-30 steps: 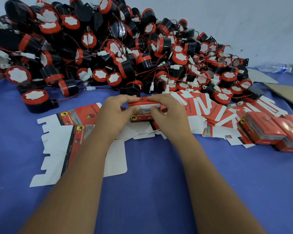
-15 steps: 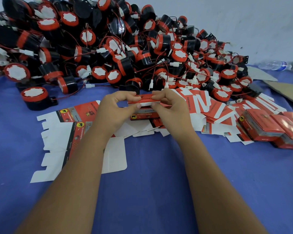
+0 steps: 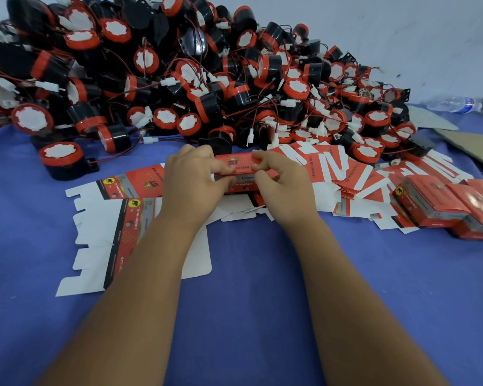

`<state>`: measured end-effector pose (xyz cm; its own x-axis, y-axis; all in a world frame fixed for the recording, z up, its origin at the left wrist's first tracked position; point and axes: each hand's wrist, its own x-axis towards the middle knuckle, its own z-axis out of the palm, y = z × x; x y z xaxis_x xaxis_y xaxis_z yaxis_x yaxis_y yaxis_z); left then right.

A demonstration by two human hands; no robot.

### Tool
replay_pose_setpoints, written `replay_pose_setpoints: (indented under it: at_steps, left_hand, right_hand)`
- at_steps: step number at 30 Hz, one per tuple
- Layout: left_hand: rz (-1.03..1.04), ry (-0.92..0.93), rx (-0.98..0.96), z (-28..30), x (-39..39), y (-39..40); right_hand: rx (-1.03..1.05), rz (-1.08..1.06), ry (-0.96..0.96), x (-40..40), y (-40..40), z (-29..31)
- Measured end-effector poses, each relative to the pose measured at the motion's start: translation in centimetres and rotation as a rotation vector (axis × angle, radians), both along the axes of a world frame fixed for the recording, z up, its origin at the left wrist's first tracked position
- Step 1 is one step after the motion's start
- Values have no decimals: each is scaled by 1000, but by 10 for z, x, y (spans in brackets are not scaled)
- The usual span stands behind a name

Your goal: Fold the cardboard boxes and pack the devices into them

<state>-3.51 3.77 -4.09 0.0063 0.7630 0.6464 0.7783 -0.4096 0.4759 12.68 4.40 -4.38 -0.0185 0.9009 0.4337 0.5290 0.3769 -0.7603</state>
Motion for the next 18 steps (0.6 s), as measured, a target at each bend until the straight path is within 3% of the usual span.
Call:
replay_pose_setpoints:
  at_steps: [3, 6, 11, 14, 18]
  left_hand:
    - [-11, -1, -27, -1, 2, -1]
    - [-30, -50, -82, -3, 2, -1]
    - [-50, -56, 69, 5, 10, -3]
    - [-61, -33, 116, 12, 17, -6]
    - [-111, 59, -36, 5, 22, -10]
  right_hand:
    - [53, 22, -79, -3, -2, -1]
    - [-26, 82, -41, -5, -2, -2]
    - [96, 56, -58, 5, 4, 8]
    - [206, -44, 20, 12, -1, 14]
    - [170, -357, 267, 52, -15, 17]
